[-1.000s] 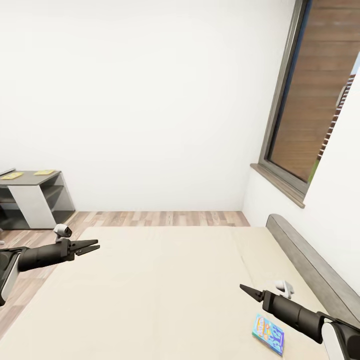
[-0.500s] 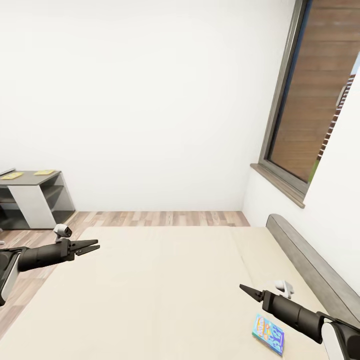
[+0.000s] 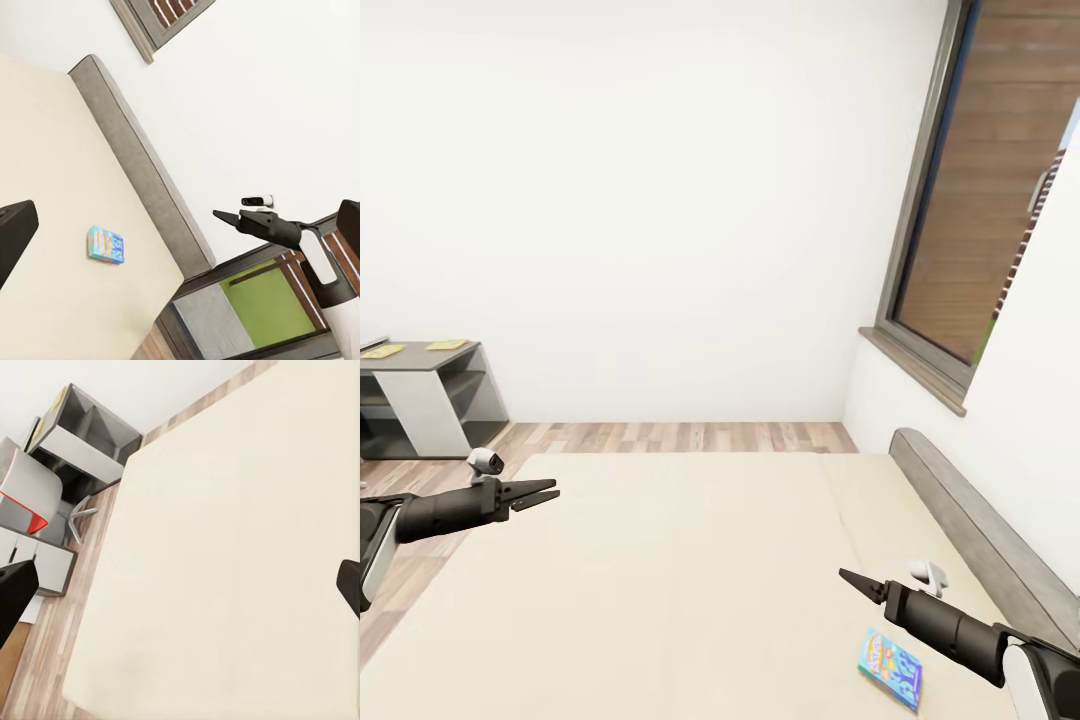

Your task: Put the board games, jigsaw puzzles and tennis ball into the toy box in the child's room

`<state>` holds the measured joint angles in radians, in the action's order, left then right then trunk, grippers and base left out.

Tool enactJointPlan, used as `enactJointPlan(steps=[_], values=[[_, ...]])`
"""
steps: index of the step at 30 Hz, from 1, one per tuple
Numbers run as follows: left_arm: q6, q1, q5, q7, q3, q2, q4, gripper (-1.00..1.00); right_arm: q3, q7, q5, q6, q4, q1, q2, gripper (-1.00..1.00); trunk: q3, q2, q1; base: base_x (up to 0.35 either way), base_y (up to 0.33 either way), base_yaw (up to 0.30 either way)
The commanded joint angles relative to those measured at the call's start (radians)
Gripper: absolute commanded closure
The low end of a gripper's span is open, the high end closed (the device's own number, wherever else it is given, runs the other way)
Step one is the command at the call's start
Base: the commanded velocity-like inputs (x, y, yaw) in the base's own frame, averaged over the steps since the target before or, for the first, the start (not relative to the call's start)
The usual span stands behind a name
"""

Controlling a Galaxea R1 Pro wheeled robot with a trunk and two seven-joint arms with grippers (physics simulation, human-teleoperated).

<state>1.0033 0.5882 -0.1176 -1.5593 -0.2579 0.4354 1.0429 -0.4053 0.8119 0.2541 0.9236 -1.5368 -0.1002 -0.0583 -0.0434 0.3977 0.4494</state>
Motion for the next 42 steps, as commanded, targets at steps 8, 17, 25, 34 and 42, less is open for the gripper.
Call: enactJointPlan(steps=[8,17,25,34,42], values=[[0.011,0.001,0.0,-0.005,0.0,0.0,0.0,-1.0,-0.001,0.004,-0.001,0.004,0.0,-0.001,0.0,-1.0,-0.002,0.002,0.001,0.0,-0.026,0.0],[0.01,0.001,0.001,-0.004,0.0,0.0,0.0,-1.0,-0.001,0.004,-0.001,0.004,0.0,-0.001,0.0,-1.0,-0.002,0.002,0.001,0.0,-0.005,0.0],[0.011,0.001,0.001,-0.004,0.0,0.0,0.0,-1.0,-0.001,0.004,-0.001,0.004,0.0,-0.001,-0.001,-1.0,-0.002,0.002,0.001,0.0,-0.008,0.0],[0.011,0.001,0.001,-0.004,0.0,0.0,0.0,-1.0,-0.001,0.004,-0.001,0.004,0.0,-0.001,-0.001,-1.0,-0.002,0.002,0.001,0.0,-0.098,0.0],[0.011,0.001,0.001,-0.004,0.0,0.0,0.0,-1.0,-0.001,0.004,-0.001,0.005,0.0,-0.001,-0.001,-1.0,-0.002,0.002,0.001,0.0,-0.154,0.0]])
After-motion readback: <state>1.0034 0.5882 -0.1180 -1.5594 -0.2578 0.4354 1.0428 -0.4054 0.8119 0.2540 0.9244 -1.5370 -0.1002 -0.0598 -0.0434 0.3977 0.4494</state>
